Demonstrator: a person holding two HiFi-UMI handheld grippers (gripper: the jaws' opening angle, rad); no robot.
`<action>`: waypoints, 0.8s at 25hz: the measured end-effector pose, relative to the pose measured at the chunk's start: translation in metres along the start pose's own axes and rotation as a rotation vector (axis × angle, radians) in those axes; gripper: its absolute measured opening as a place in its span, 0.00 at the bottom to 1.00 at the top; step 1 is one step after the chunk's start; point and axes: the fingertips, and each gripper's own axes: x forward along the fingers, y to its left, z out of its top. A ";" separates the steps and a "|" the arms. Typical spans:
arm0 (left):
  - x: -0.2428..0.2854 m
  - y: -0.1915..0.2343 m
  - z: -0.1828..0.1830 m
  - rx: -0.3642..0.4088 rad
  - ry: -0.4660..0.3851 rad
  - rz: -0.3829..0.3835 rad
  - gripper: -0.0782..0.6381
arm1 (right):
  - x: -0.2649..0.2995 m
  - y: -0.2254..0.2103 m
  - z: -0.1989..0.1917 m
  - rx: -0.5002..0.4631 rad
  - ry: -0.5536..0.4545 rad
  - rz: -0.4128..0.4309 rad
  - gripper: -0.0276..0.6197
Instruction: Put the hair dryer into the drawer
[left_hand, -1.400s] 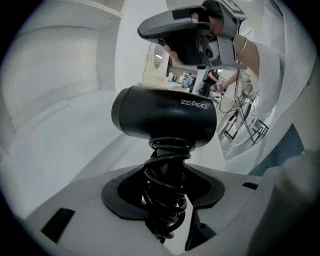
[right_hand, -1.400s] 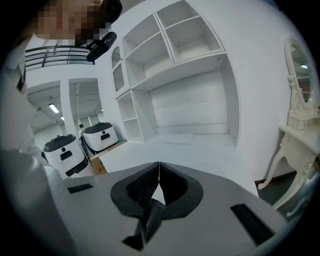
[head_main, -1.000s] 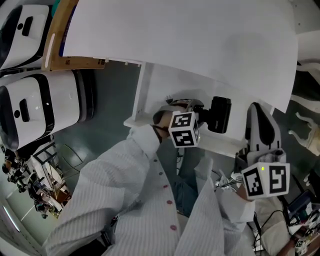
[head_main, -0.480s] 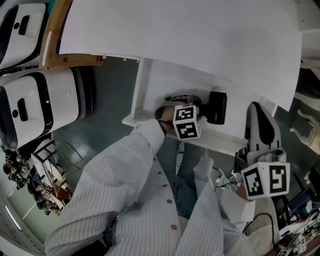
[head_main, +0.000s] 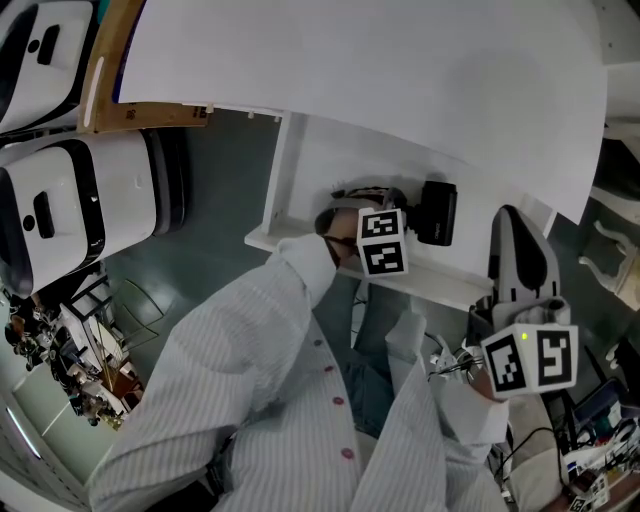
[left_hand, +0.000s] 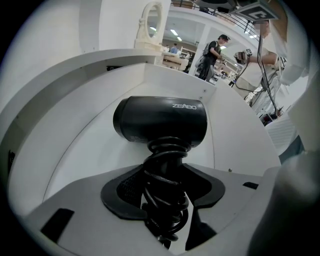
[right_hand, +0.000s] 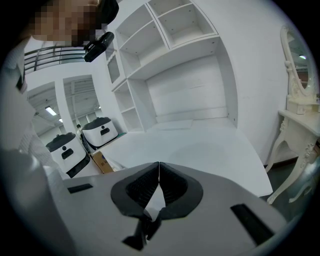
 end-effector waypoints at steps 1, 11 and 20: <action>0.000 0.000 0.000 0.000 0.001 0.000 0.42 | 0.000 0.001 0.000 0.000 0.000 0.001 0.06; 0.004 -0.001 -0.002 0.006 0.054 0.015 0.43 | 0.001 0.005 -0.001 -0.001 0.008 0.004 0.06; 0.007 -0.007 -0.003 0.030 0.087 -0.019 0.48 | 0.003 0.007 0.002 -0.005 0.012 0.011 0.06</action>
